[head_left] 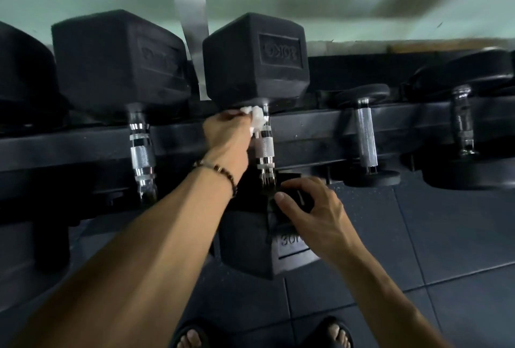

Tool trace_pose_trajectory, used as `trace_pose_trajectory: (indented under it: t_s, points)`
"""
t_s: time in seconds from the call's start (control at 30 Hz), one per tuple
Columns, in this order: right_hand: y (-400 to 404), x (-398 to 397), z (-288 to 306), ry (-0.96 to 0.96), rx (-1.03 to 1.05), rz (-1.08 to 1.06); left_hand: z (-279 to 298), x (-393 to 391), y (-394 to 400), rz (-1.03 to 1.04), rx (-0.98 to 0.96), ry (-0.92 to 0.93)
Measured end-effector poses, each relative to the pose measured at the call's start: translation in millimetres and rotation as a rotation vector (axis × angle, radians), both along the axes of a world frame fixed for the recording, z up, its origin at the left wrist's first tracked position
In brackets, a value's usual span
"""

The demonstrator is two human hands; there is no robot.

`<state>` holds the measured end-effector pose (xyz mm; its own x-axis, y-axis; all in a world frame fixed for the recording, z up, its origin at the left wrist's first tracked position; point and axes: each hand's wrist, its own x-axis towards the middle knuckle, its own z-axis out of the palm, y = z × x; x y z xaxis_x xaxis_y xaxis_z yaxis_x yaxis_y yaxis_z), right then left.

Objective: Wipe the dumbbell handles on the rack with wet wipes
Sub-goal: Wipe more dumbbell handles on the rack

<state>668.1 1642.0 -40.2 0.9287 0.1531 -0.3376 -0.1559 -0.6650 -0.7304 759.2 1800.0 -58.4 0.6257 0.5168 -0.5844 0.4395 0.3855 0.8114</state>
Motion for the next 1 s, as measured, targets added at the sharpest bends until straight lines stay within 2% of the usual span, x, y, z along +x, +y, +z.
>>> trace_pose_trajectory:
  t_s: [0.1,0.17,0.2,0.33,0.4,0.47,0.53,0.57,0.7,0.73,0.8,0.87,0.9,0.97,1.0]
  points:
    - [-2,0,-3,0.008,0.011,0.004,-5,1,-11,0.115,-0.058,0.010]
    - [-3,-1,-4,0.002,0.042,0.005,-9,-17,-9,0.055,-0.151,0.056]
    - [-4,-1,-4,-0.002,0.053,0.006,-9,-21,-5,-0.003,-0.138,0.086]
    - [-6,-3,-9,-0.020,0.079,0.015,-6,15,-1,-0.086,0.211,0.164]
    - [-7,-3,-11,-0.027,0.085,0.019,-3,12,-6,-0.164,0.301,0.112]
    - [-7,-4,-12,-0.032,0.078,0.020,-6,-18,-5,-0.348,0.333,0.089]
    - [-7,-5,-13,-0.054,0.070,0.018,-12,-41,-1,-0.489,0.273,0.052]
    - [-6,-5,-13,-0.060,0.062,0.017,-11,-40,1,-0.471,0.215,0.037]
    - [-7,-5,-15,-0.077,0.053,0.019,-10,12,-2,0.004,-0.044,0.017]
    - [-8,-5,-17,-0.081,0.054,0.024,-11,13,-5,0.034,-0.112,0.025]
    - [-8,-5,-18,-0.078,0.063,0.030,-17,-7,0,-0.161,-0.183,0.126]
    - [-9,-6,-19,-0.070,0.065,0.035,-17,-35,7,-0.454,-0.163,0.229]
    - [-8,-6,-19,-0.071,0.063,0.033,-16,-37,12,-0.523,-0.133,0.239]
    - [-7,-6,-19,-0.078,0.055,0.026,-12,-21,14,-0.454,-0.111,0.177]
    - [-6,-6,-19,-0.077,0.054,0.027,-12,-9,14,-0.345,-0.179,0.138]
